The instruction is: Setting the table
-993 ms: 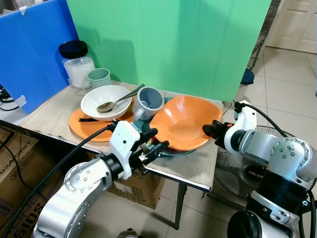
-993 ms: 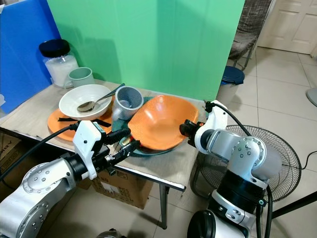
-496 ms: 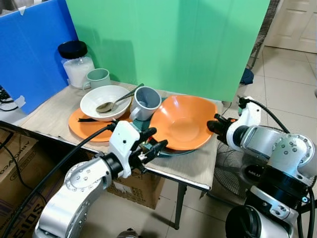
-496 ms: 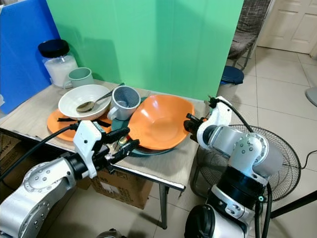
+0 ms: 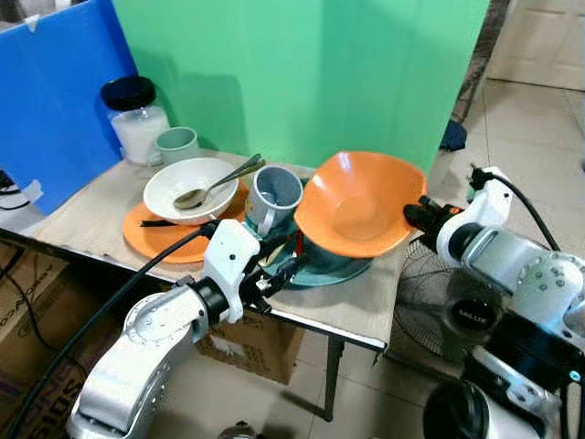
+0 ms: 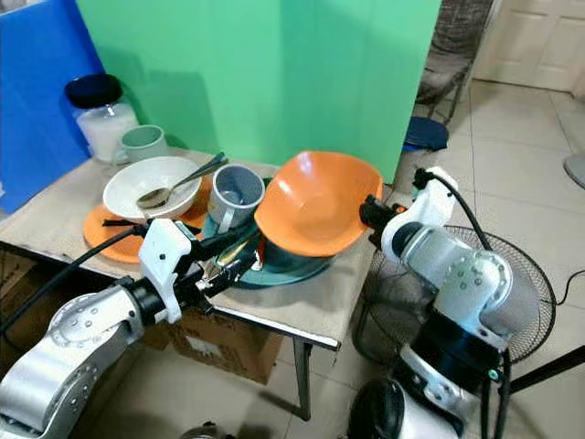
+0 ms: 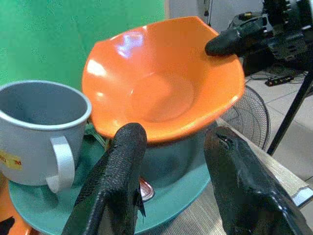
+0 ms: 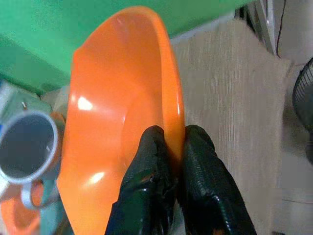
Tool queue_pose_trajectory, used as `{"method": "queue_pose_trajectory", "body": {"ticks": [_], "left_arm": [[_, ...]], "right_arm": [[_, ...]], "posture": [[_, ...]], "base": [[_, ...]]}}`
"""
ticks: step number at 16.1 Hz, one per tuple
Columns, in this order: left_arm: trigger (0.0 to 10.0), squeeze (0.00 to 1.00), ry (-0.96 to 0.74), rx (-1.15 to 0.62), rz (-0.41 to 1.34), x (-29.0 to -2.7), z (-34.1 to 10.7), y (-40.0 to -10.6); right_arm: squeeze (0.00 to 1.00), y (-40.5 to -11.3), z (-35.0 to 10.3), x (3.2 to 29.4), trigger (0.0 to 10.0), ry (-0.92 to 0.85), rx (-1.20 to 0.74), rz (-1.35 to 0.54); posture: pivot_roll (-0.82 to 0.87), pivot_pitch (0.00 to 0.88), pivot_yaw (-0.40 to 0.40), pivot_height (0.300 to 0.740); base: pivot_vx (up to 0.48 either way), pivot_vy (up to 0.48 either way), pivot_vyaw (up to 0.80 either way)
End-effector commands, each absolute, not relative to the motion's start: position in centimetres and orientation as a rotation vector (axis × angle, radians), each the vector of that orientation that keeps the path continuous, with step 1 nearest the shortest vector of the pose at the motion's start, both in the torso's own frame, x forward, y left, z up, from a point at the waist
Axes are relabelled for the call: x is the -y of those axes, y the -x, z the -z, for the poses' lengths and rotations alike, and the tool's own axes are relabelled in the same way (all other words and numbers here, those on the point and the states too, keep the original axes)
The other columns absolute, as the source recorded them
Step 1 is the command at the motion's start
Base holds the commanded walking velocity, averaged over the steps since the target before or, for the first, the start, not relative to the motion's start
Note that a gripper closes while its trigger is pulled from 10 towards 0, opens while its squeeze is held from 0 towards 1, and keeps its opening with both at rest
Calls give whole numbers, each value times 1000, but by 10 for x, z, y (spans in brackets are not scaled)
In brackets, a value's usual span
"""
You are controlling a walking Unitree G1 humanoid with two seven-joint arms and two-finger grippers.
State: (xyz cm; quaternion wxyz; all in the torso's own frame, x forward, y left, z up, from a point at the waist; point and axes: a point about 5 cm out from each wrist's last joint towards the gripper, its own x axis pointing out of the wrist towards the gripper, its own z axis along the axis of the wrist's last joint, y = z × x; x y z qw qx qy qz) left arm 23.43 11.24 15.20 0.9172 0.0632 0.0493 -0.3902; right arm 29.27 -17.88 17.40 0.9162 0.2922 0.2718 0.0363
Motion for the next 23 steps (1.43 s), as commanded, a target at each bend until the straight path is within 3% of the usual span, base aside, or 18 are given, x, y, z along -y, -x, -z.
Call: {"method": "queue_pose_trajectory", "body": {"ticks": [1,2,5,6,7,8,15,16,17,18,19,20,21,23], "left_arm": [[10000,0,-148,-91,799,-111,-153,-236],[10000,0,-149,-91,801,-111,-153,-236],[10000,0,-153,-95,797,-112,-152,-235],[10000,0,-155,-96,794,-113,-152,-234],[10000,0,-155,-96,793,-113,-152,-235],[10000,0,-155,-95,793,-112,-152,-234],[10000,0,-158,-98,795,-112,-152,-236],[10000,0,-159,-98,794,-112,-152,-235],[10000,0,-160,-98,794,-112,-152,-235],[10000,0,-161,-100,794,-112,-152,-235],[10000,0,-162,-100,794,-112,-152,-235],[10000,0,-163,-100,793,-112,-152,-235],[10000,0,-165,-100,792,-112,-152,-235],[10000,0,-167,-101,793,-111,-151,-235]], "right_arm": [[0,-293,-180,165,4078,-587,-546,-153],[0,-292,-177,159,10000,-571,-570,-162],[0,-287,-168,151,10000,-548,-631,-205],[114,-286,-165,149,10000,-539,-643,-222],[796,-286,-164,150,10000,-526,-649,-221],[1000,-286,-163,150,10000,-514,-650,-208],[1000,-296,-157,144,10000,-473,-652,-151],[898,-297,-156,142,10000,-471,-673,-144],[125,-298,-155,140,10000,-475,-683,-139],[0,-299,-153,138,10000,-493,-707,-136],[0,-299,-152,137,4902,-508,-712,-128],[0,-300,-151,136,4039,-519,-716,-123],[0,-300,-150,136,0,-523,-731,-122],[0,-299,-148,136,0,-520,-749,-113]], "posture": [[124,0,51,727],[127,0,48,727],[132,0,44,727],[135,0,43,727],[135,0,43,727],[136,0,42,727],[132,0,51,727],[133,0,51,727],[133,0,51,727],[133,0,51,727],[136,0,49,727],[136,0,48,727],[136,0,49,727],[135,0,48,727]], "base": [[0,0,0],[0,0,0],[0,0,0],[0,0,0],[0,0,0],[0,0,0],[0,0,0],[0,0,0],[0,0,0],[0,0,0],[0,0,0],[0,0,0],[0,0,0],[0,0,0]]}}
